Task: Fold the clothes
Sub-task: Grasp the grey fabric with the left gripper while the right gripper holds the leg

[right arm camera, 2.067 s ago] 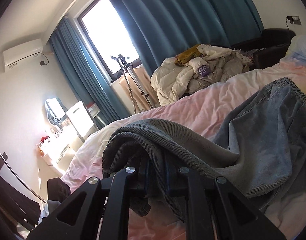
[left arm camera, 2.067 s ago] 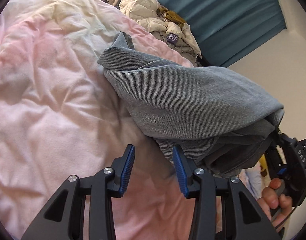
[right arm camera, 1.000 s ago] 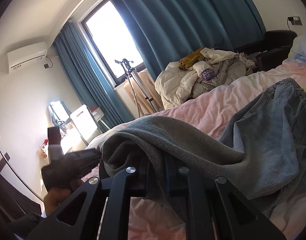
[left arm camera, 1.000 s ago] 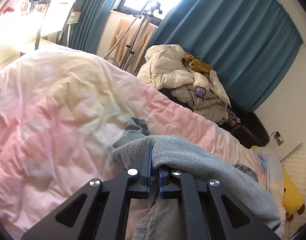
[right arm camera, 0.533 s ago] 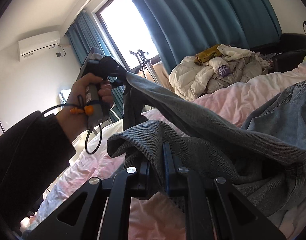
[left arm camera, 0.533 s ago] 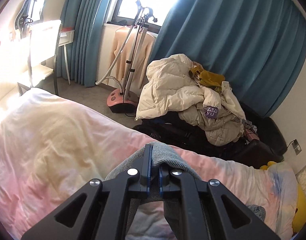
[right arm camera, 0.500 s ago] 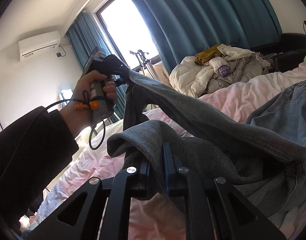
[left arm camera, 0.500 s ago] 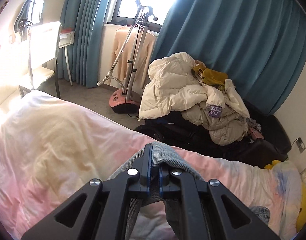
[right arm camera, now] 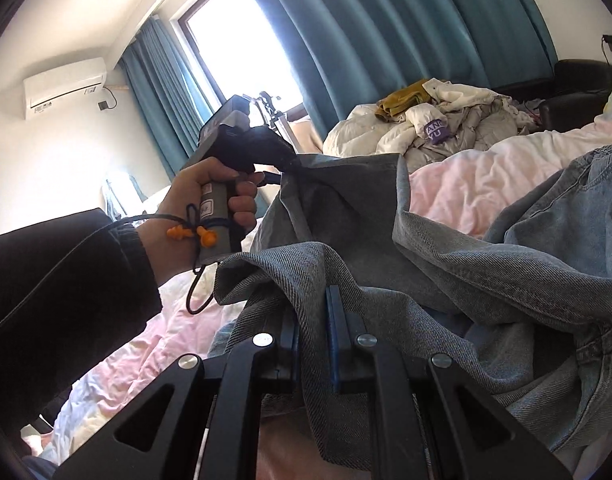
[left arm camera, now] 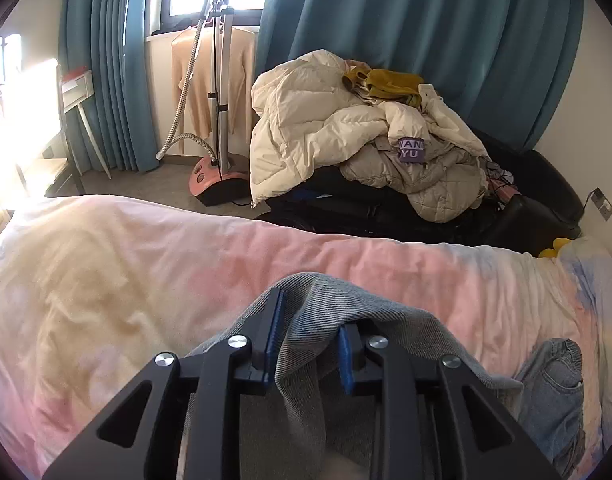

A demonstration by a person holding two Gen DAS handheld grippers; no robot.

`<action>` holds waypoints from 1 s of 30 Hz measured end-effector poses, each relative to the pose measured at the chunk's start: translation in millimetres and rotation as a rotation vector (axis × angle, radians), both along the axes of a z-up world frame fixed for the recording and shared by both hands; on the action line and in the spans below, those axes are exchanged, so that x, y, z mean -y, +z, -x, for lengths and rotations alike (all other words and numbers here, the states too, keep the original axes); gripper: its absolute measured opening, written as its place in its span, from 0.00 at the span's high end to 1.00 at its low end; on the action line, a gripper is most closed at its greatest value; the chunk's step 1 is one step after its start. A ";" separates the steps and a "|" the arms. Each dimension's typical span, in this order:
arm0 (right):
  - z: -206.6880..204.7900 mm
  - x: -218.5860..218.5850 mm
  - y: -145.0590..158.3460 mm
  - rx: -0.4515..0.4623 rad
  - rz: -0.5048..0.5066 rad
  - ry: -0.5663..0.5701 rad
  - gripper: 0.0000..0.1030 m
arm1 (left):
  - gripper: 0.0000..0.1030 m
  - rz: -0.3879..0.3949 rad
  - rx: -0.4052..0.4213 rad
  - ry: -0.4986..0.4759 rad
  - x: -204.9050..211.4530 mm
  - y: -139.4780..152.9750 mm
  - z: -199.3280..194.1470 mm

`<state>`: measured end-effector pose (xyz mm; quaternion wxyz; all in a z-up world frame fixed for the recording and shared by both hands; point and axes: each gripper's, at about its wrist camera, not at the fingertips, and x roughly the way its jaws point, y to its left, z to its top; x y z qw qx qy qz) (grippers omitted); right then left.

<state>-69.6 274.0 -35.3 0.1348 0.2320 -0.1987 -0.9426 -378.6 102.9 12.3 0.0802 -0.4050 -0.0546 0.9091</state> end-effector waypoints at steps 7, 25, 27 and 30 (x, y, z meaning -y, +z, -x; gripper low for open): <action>-6.4 8.9 7.9 -0.012 -0.069 -0.019 0.90 | 0.60 0.033 -0.024 -0.022 46.2 32.3 -77.1; -21.8 20.6 28.8 0.010 -0.139 -0.029 0.90 | 0.60 0.132 -0.061 -0.241 83.8 -34.8 -317.2; -25.8 22.0 32.9 0.003 -0.147 -0.029 0.90 | 0.60 0.161 -0.070 -0.283 71.8 -43.4 -329.5; -30.5 22.8 36.1 -0.001 -0.150 -0.025 0.90 | 0.60 0.183 -0.084 -0.337 57.9 -51.4 -337.3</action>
